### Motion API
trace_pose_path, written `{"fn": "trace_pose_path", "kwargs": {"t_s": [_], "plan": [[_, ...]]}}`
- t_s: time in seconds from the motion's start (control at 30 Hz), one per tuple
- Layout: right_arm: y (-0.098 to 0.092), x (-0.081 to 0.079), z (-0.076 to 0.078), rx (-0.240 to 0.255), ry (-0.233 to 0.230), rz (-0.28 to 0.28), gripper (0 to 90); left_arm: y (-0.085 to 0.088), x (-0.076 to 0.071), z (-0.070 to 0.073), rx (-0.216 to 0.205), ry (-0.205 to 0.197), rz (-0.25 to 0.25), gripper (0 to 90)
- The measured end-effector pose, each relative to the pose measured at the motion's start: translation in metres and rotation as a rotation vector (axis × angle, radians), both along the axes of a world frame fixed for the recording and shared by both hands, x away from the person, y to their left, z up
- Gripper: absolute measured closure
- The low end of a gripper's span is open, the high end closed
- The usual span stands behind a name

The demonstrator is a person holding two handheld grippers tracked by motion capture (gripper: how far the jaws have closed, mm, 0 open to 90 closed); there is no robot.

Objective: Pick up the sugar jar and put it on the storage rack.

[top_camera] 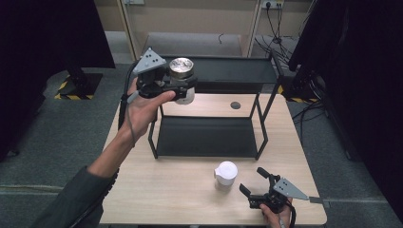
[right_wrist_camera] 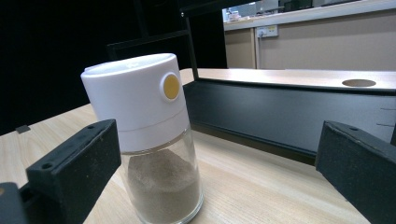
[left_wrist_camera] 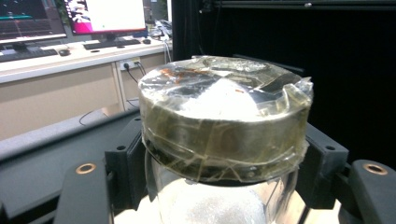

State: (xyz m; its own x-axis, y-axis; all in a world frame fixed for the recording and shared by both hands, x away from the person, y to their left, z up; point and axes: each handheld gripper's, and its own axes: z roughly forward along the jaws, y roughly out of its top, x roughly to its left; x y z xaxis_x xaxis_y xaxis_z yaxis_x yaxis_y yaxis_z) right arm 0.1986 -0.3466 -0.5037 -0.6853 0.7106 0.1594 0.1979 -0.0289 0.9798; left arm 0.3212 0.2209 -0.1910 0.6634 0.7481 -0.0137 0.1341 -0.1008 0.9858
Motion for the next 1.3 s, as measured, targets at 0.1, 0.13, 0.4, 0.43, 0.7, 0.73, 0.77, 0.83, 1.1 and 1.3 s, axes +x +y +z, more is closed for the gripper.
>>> {"fn": "trace_pose_path", "kwargs": {"t_s": [0.1, 0.13, 0.4, 0.43, 0.7, 0.73, 0.77, 0.83, 1.1, 1.3], "plan": [[0.000, 0.000, 0.000, 0.000, -0.001, 0.001, 0.5, -0.004, 0.005, 0.004, -0.009, 0.002, 0.019, 30.8], [0.000, 0.000, 0.000, 0.001, 0.000, 0.001, 0.5, -0.006, 0.007, 0.005, -0.009, 0.003, 0.030, 30.9], [-0.001, 0.000, 0.000, 0.004, 0.001, 0.001, 0.5, -0.018, 0.023, 0.011, -0.002, 0.004, 0.098, 30.8], [-0.001, 0.000, 0.000, 0.003, 0.000, 0.001, 0.5, -0.019, 0.025, 0.011, -0.008, 0.005, 0.103, 30.9], [-0.001, 0.000, 0.000, 0.003, -0.001, 0.004, 0.5, -0.032, 0.041, 0.011, -0.008, 0.006, 0.176, 30.9], [-0.001, 0.000, 0.000, 0.004, 0.001, 0.003, 0.5, -0.034, 0.042, 0.011, -0.003, 0.005, 0.186, 30.9], [-0.001, 0.000, 0.000, 0.004, 0.000, 0.004, 0.5, -0.036, 0.044, 0.011, 0.000, 0.005, 0.195, 30.9], [-0.001, 0.000, 0.000, 0.004, 0.000, 0.005, 0.5, -0.038, 0.046, 0.011, -0.002, 0.007, 0.204, 30.9], [-0.001, 0.001, 0.000, 0.005, -0.001, 0.007, 0.5, -0.050, 0.059, 0.006, -0.021, -0.003, 0.267, 30.9], [-0.001, 0.001, 0.000, 0.005, -0.001, 0.010, 0.5, -0.055, 0.066, 0.001, -0.019, -0.013, 0.300, 31.0]]}}
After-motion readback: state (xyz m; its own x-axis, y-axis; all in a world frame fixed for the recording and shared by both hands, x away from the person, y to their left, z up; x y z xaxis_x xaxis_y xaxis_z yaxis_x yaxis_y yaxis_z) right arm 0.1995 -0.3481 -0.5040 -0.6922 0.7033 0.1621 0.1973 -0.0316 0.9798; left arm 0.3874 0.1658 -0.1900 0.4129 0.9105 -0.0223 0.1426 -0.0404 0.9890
